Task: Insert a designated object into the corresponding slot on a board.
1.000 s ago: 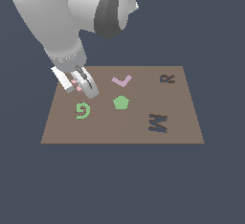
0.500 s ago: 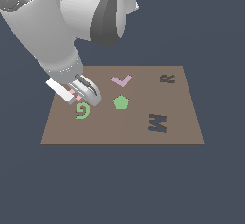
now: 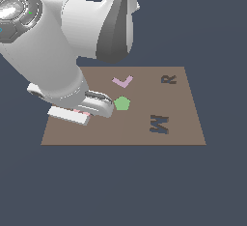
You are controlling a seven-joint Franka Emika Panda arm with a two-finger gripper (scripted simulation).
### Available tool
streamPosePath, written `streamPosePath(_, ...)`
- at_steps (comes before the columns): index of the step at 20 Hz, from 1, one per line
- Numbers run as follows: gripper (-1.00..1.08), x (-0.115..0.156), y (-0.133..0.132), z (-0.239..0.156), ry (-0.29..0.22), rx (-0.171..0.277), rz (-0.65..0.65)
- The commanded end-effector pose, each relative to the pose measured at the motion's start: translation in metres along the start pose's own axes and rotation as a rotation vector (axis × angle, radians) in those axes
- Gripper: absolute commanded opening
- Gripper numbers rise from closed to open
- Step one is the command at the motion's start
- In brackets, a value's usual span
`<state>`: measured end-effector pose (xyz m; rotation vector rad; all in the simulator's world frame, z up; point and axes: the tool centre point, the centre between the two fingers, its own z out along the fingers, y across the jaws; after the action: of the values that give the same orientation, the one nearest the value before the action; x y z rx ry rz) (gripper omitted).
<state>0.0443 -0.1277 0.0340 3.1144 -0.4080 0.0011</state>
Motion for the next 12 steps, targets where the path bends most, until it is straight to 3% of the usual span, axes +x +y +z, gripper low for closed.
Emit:
streamPosePath(1,-1.0,0.014,-0.016,-0.001,0.001,0.0,-0.129)
streamPosePath(12,-1.0,0.046,-0.09,-0.003,0.001,0.0,-0.625)
